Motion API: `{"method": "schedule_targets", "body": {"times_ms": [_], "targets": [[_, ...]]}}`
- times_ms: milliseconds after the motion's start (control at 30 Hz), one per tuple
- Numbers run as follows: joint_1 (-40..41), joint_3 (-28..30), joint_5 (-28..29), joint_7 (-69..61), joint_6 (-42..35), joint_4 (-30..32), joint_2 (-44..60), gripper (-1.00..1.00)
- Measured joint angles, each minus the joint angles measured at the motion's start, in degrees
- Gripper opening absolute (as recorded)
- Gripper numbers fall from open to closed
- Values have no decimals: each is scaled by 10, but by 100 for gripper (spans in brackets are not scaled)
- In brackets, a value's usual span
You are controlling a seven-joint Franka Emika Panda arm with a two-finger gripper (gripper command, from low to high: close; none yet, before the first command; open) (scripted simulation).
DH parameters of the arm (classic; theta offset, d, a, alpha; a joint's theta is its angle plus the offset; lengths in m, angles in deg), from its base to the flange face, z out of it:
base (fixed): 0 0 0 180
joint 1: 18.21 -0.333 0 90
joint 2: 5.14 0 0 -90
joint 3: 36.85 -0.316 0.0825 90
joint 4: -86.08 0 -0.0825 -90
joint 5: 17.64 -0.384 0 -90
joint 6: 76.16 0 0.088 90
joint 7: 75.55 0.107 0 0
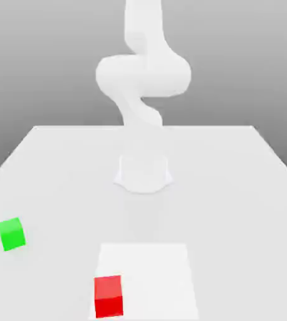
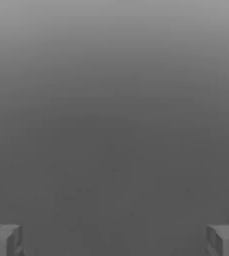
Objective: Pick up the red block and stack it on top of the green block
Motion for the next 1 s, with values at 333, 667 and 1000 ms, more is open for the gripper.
{"method": "schedule_targets", "body": {"times_ms": [333, 667, 1000], "targets": [[-24, 50, -29, -79, 80, 38, 212, 0], [-17, 69, -49, -152, 160, 76, 419, 0], [11, 49, -68, -196, 282, 81, 620, -100]]}}
